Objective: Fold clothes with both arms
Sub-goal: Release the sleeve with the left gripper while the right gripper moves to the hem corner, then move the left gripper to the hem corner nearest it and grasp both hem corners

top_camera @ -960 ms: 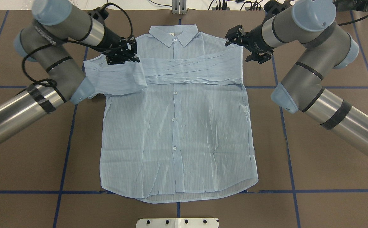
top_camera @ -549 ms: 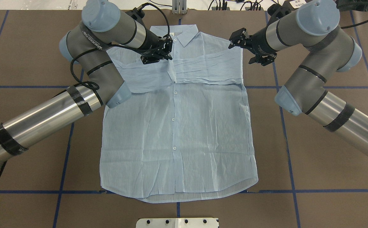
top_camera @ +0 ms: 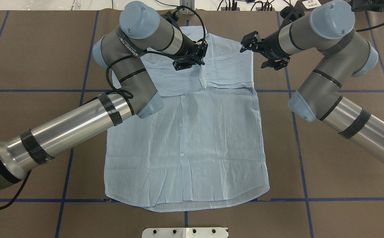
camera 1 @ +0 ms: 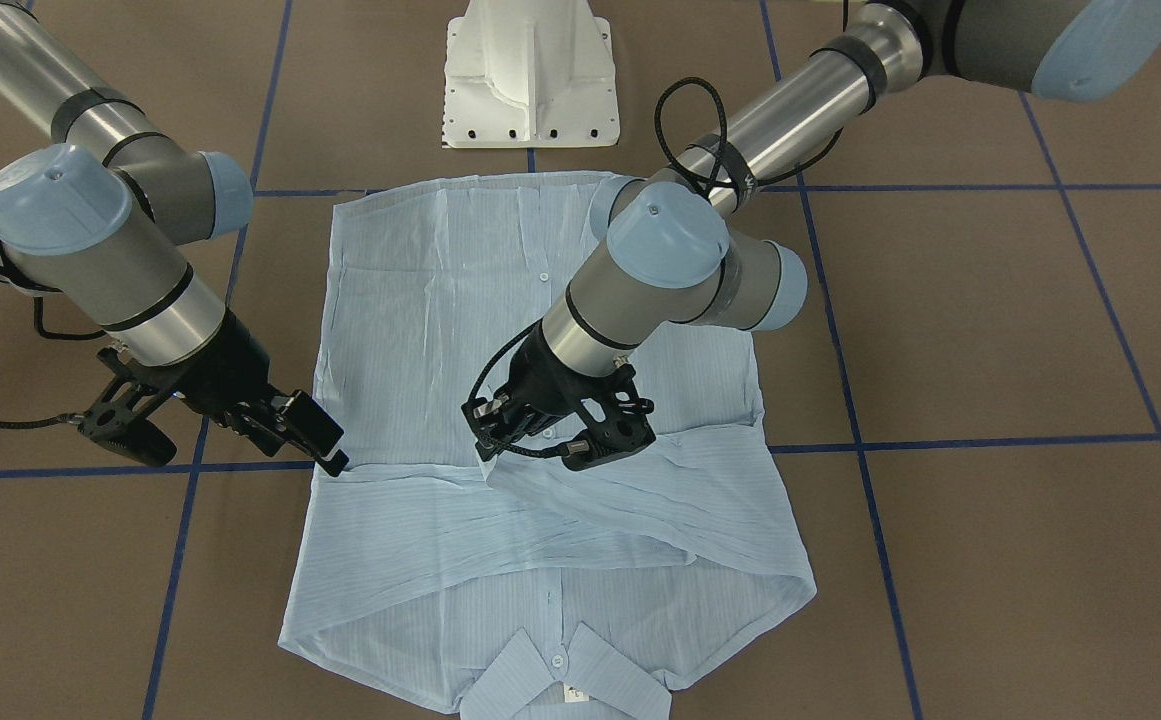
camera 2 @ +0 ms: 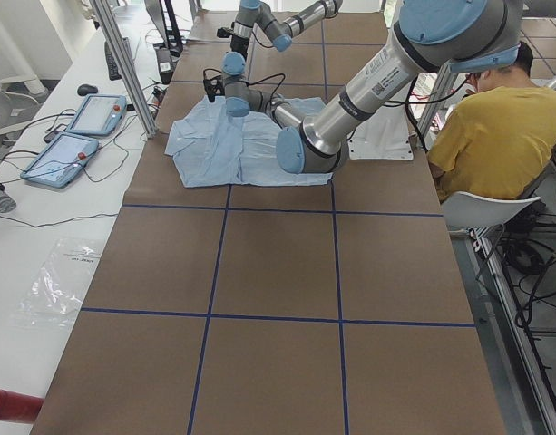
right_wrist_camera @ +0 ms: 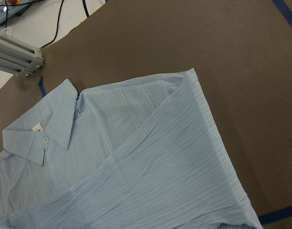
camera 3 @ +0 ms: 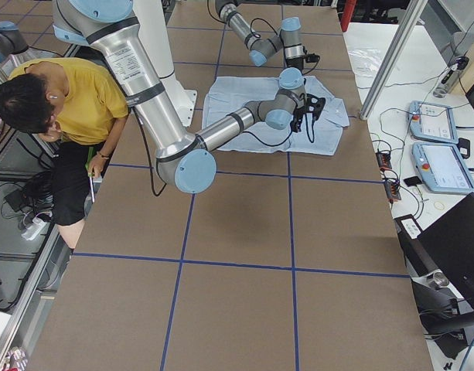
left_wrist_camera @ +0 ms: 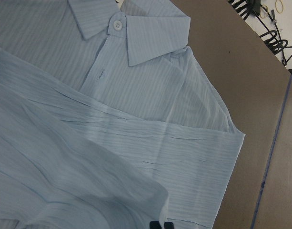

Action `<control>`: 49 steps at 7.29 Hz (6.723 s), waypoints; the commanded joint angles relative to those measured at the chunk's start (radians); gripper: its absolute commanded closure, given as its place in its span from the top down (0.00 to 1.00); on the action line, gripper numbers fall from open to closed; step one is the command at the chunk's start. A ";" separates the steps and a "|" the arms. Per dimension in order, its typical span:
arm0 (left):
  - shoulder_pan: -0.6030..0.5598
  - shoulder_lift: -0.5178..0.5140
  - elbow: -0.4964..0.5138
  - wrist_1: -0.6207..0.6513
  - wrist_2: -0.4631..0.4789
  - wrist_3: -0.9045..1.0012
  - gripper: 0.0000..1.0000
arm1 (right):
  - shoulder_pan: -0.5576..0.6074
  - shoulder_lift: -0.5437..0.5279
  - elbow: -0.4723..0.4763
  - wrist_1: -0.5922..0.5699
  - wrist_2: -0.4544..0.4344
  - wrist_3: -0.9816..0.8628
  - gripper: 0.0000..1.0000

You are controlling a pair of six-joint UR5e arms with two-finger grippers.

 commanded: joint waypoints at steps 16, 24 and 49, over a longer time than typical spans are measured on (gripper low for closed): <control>-0.048 0.503 -0.627 0.093 0.000 0.032 0.87 | -0.633 -0.451 0.534 -0.323 -0.487 0.447 0.95; -0.047 0.506 -0.624 0.109 0.017 0.030 0.89 | -0.709 -0.455 0.574 -0.423 -0.509 0.470 0.66; 0.481 0.965 -0.995 0.366 0.382 -0.164 0.76 | -0.721 -0.454 0.630 -0.422 -0.484 0.459 0.00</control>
